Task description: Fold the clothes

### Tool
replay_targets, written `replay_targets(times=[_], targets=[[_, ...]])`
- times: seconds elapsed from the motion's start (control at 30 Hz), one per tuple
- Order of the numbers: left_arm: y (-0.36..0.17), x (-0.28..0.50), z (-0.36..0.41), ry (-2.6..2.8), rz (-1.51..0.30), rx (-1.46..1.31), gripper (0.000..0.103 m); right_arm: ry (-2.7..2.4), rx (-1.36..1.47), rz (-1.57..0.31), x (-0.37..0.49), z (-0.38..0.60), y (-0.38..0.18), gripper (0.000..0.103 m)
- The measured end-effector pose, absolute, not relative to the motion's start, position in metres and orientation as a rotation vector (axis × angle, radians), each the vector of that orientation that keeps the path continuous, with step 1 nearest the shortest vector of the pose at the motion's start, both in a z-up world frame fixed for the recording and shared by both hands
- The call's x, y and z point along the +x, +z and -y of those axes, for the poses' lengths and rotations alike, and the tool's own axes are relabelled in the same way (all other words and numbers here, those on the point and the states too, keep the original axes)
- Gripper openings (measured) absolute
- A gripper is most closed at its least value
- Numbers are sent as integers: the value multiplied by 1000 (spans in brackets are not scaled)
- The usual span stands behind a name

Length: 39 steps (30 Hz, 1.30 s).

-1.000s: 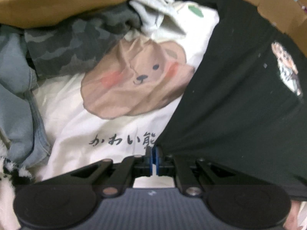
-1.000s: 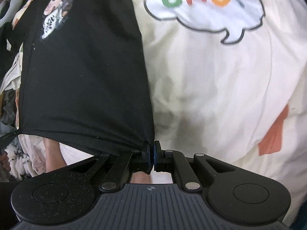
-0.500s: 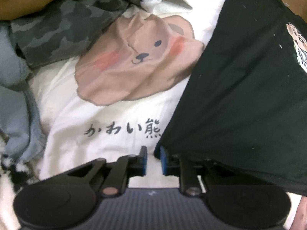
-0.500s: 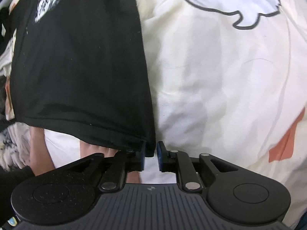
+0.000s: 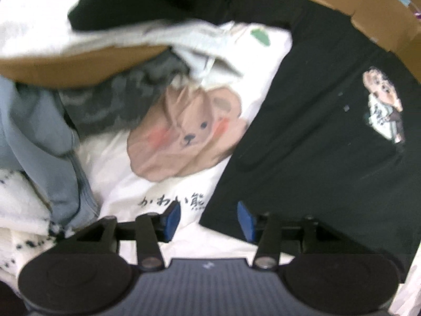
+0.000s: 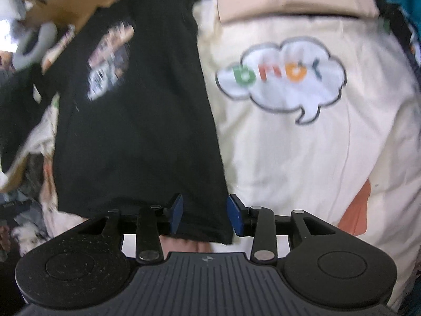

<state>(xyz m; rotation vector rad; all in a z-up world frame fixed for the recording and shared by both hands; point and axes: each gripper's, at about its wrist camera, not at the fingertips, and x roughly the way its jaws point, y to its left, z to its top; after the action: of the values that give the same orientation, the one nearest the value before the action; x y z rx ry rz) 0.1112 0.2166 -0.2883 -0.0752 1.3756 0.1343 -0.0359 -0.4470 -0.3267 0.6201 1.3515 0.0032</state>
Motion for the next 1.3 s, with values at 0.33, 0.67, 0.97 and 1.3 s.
replay_targets(times=[0.33, 0.67, 0.97, 1.3], targets=[[-205, 133, -183, 110, -1289, -115, 61, 14, 637, -1190, -7, 458, -240, 46], [-123, 149, -151, 52, -1198, -62, 70, 30, 642, -1023, 18, 464, -151, 64], [-67, 157, -129, 10, -1125, -23, 76, 27, 623, -930, 23, 470, -92, 85], [-15, 170, -96, -43, -1072, 18, 82, 4, 618, -845, 25, 484, -41, 90]])
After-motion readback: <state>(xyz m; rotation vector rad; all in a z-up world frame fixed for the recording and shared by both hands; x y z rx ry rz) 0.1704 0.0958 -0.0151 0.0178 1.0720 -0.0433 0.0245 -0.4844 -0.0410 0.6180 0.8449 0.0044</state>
